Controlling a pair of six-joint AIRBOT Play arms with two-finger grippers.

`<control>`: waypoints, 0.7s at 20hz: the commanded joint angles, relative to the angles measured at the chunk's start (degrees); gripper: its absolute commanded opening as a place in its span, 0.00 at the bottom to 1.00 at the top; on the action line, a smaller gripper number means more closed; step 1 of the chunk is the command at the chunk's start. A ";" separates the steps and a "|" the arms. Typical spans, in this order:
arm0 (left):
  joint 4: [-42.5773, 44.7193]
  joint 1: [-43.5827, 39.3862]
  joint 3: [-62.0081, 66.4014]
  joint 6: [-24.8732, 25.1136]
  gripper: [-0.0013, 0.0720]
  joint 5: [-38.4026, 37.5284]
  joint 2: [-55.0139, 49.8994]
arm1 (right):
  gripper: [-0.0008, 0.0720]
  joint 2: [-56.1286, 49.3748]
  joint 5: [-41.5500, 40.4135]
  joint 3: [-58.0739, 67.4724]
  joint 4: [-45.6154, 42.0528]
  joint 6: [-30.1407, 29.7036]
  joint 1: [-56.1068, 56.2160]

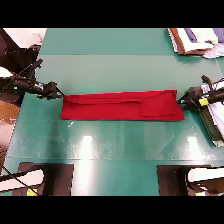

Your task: Fold the shirts.

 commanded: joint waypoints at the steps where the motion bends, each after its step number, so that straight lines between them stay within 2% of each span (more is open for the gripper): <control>1: -0.13 0.00 0.07 -1.55 0.06 -0.70 0.04 | 0.97 -3.32 -1.86 -0.46 2.95 -4.00 1.75; 4: -0.20 -1.97 0.07 -1.55 0.05 -0.66 0.04 | 0.92 -4.26 -4.76 -0.46 2.93 -4.00 3.69; 8: -0.15 -10.54 0.09 -3.21 0.05 5.22 0.02 | 0.10 -4.17 -4.70 -0.46 2.93 -5.01 4.90; 10: -0.04 -15.39 1.09 -4.44 0.05 10.12 -0.46 | 0.04 -3.34 -2.67 -0.46 2.91 -5.01 4.85; 14: 0.15 -23.63 8.39 -6.19 0.05 12.85 -6.23 | 0.04 4.24 -0.44 -0.20 2.89 -2.51 5.51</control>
